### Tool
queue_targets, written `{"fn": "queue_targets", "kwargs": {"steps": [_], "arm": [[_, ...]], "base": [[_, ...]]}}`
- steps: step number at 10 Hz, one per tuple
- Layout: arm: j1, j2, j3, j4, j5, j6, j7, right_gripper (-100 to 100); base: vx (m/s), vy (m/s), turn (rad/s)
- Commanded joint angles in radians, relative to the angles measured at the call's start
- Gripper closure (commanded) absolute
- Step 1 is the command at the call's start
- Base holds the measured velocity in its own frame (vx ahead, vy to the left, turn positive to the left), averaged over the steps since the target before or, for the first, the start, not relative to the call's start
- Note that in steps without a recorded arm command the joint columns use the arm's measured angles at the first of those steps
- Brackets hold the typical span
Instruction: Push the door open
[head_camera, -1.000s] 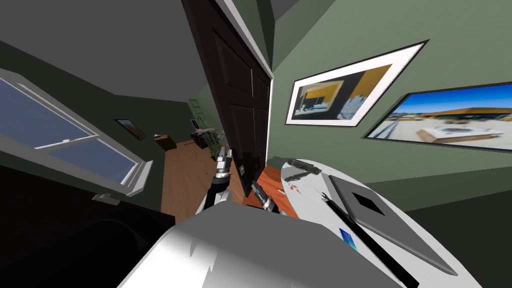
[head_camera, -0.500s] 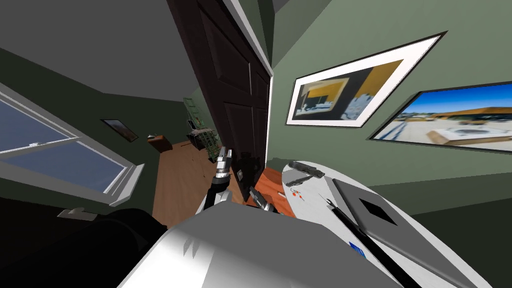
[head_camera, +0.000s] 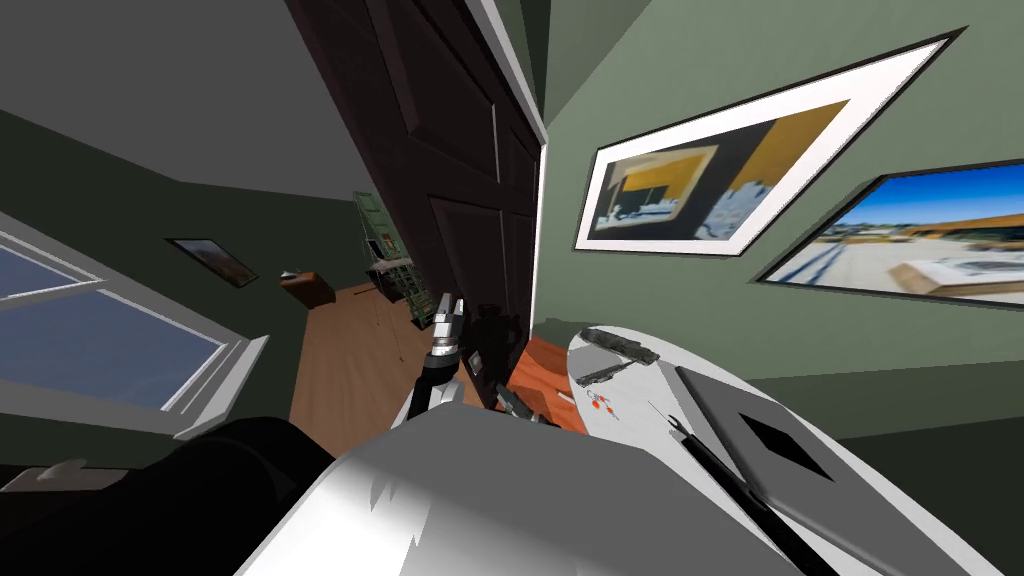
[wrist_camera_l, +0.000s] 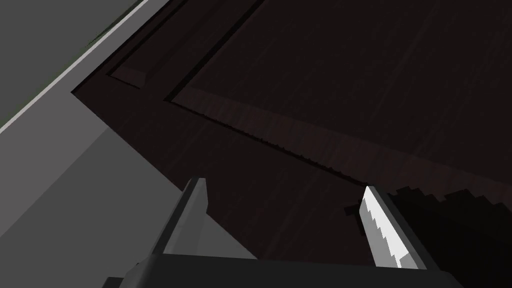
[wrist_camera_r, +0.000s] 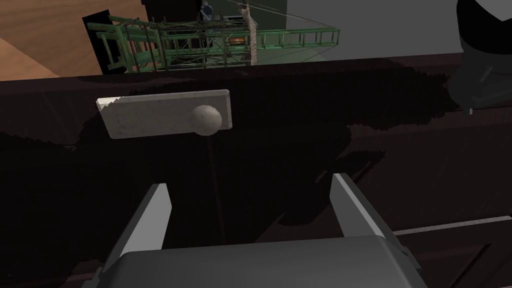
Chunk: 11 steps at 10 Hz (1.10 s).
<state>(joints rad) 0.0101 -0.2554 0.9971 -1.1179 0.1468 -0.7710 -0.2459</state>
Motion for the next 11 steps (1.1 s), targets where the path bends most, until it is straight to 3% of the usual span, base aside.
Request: {"fn": "queue_targets", "kwargs": {"steps": [1,5,7,11], "arm": [[-0.01,-0.001,0.027,0.033,0.001,-0.01,-0.001,-100],[-0.031,-0.009,0.071,0.079,0.002,-0.019,-0.006,-100],[-0.031,-0.003,0.061,0.085,0.001,-0.022,-0.005,-100],[-0.032,0.009,0.05,0.107,-0.001,-0.03,0.0,-100]], "base": [[0.106,0.019,-0.029],[0.131,0.027,-0.021],[0.054,0.063,0.017],[0.066,0.155,0.024]]}}
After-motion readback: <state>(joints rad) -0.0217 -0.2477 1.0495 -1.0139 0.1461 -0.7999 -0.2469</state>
